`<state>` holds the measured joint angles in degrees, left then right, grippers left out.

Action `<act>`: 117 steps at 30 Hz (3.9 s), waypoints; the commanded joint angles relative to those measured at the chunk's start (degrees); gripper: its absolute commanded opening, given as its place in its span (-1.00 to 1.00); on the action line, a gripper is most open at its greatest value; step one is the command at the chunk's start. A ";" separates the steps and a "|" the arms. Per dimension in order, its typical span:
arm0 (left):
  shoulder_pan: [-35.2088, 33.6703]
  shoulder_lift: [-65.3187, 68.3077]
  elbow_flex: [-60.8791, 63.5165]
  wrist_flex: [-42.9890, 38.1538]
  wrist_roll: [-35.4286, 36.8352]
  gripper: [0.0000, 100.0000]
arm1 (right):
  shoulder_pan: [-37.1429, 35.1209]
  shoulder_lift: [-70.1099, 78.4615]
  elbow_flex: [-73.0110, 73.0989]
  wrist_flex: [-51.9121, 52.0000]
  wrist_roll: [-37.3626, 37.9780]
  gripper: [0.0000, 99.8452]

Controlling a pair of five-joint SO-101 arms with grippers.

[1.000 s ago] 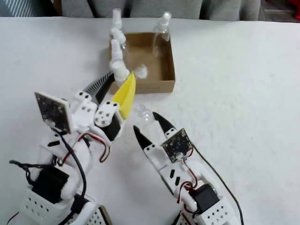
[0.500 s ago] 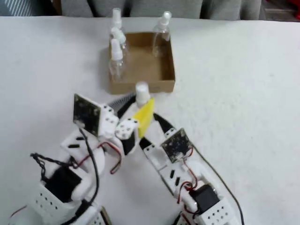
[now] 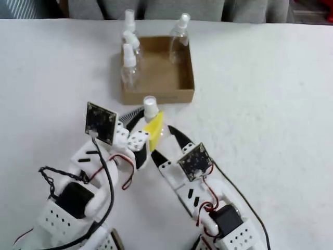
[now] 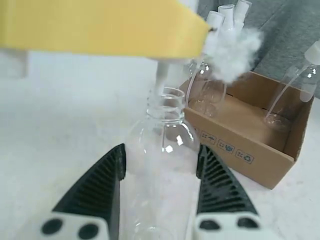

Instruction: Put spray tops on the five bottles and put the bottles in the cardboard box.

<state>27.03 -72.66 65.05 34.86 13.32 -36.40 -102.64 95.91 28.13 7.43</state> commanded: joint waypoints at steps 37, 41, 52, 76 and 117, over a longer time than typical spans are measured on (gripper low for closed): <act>-6.02 -31.60 18.90 14.59 -0.09 -0.81 | 20.70 0.04 -4.92 -13.05 0.09 -0.97; -13.14 -31.78 20.66 13.98 -0.09 -0.86 | 22.81 0.48 -7.65 -13.58 0.09 -0.97; -24.84 -31.78 32.00 16.53 -7.21 -0.95 | 22.29 30.37 -20.40 -31.52 -5.19 -0.97; -26.59 -31.78 31.91 20.04 -14.24 -0.95 | 22.20 96.04 -48.53 -68.79 -6.86 -0.97; -26.59 -31.78 31.91 19.52 -14.33 -0.95 | 22.02 137.01 -76.92 -73.54 -6.68 -0.97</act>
<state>1.19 -103.60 97.14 54.81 -0.48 -14.42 35.12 20.40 -44.13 1.10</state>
